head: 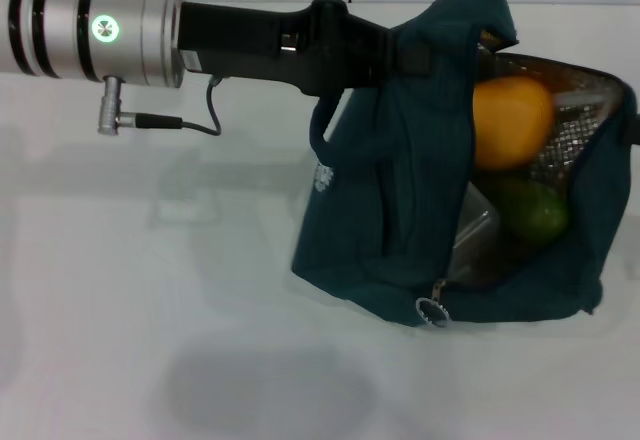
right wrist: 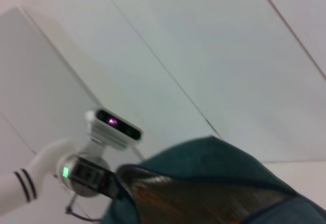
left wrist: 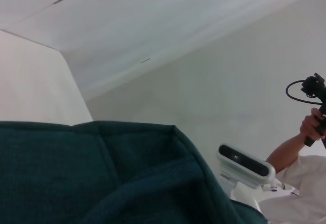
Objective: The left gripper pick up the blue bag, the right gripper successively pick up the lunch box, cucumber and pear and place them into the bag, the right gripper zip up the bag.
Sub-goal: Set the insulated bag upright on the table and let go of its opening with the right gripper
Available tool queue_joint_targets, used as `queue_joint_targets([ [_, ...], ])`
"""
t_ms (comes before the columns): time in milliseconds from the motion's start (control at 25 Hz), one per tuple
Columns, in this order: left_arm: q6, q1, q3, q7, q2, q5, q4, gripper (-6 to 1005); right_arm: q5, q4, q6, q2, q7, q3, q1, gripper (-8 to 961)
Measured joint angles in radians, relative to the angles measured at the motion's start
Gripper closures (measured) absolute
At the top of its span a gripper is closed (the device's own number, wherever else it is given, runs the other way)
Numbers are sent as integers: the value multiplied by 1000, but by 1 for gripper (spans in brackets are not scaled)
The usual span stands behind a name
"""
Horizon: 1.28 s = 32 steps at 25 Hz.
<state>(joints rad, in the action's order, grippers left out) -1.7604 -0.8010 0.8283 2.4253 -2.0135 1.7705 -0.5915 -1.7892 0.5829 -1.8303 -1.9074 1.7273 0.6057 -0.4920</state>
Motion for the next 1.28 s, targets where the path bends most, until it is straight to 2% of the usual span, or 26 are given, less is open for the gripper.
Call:
queue_joint_targets([
  [320,15,2,3,-20,3,14,28,927,32,0,-62,16,0,-33,-10,938],
  [600,51,13,7,-29,3,68,29,927,130,0,-114,43,8,-33,-13,938],
  [800,62,28,8,-70,-2,93,29,926,142,-6,-94,49,13,-32,-26,938],
  [960,66,42,8,-113,-11,102,29,926,136,-13,-77,45,33,-19,-55,938],
  [1120,63,58,4,-150,-21,98,29,926,135,-14,-31,40,60,42,-80,938],
  [1280,59,68,1,-175,-24,74,39,926,134,-49,68,38,79,152,-115,937],
])
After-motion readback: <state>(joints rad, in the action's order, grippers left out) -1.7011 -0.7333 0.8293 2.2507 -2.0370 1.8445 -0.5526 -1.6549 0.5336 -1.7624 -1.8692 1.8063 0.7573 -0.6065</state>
